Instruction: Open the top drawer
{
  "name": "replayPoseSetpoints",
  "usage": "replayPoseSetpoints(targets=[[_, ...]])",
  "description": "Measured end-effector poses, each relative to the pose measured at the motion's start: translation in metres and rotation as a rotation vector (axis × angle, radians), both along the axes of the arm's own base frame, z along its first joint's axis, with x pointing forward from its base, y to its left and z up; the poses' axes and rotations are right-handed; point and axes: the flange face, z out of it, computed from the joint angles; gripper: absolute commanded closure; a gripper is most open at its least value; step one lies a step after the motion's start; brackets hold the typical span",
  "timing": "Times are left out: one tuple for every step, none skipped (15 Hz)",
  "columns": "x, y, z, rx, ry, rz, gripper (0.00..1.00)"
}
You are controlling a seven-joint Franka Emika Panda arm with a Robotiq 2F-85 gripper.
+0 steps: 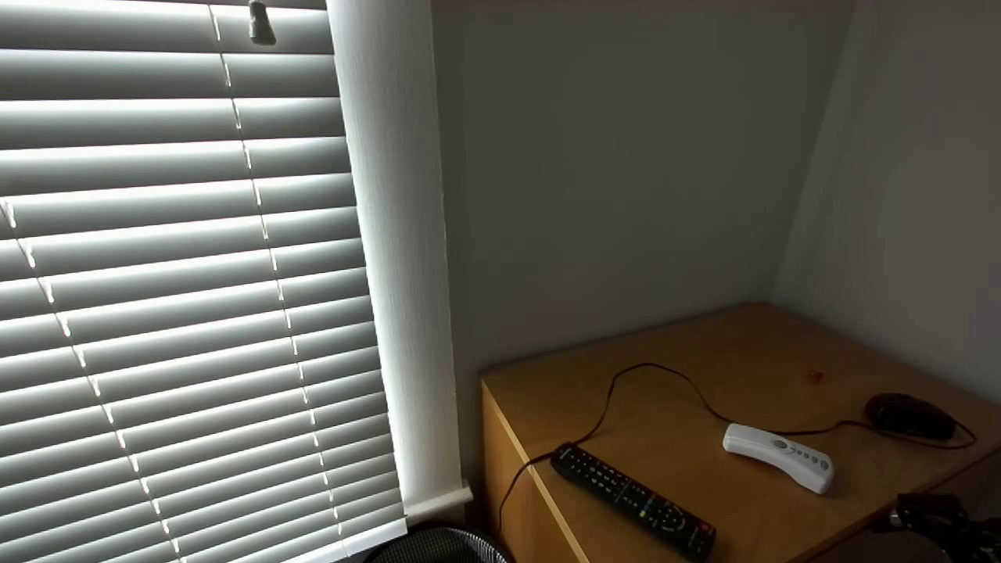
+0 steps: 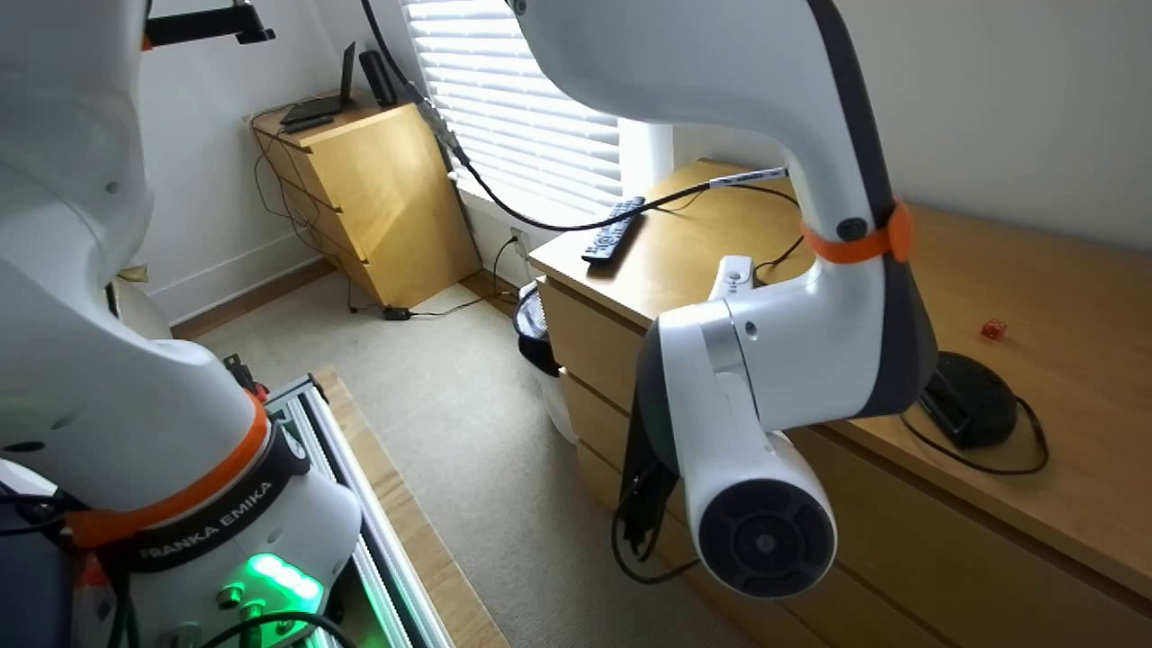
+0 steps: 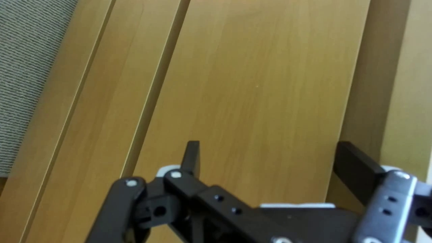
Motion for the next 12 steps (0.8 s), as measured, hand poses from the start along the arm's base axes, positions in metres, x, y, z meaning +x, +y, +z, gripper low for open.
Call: replayPoseSetpoints(targets=[[-0.001, 0.001, -0.002, 0.009, -0.007, -0.013, 0.0], [-0.003, 0.003, -0.003, 0.018, -0.014, -0.027, 0.0], [-0.004, 0.004, -0.005, 0.028, -0.021, -0.042, 0.0], [-0.005, 0.006, -0.007, 0.04, -0.029, -0.058, 0.0], [-0.006, 0.008, -0.01, 0.056, -0.037, -0.077, 0.0], [-0.008, 0.01, -0.012, 0.071, -0.047, -0.097, 0.0], [-0.009, 0.012, -0.015, 0.087, -0.057, -0.118, 0.0], [-0.011, 0.015, -0.018, 0.105, -0.067, -0.139, 0.0], [-0.012, 0.017, -0.02, 0.125, -0.074, -0.159, 0.0], [-0.013, 0.019, -0.023, 0.153, -0.077, -0.179, 0.0], [-0.013, 0.021, -0.025, 0.18, -0.076, -0.194, 0.0], [-0.014, 0.021, -0.026, 0.202, -0.074, -0.205, 0.0]])
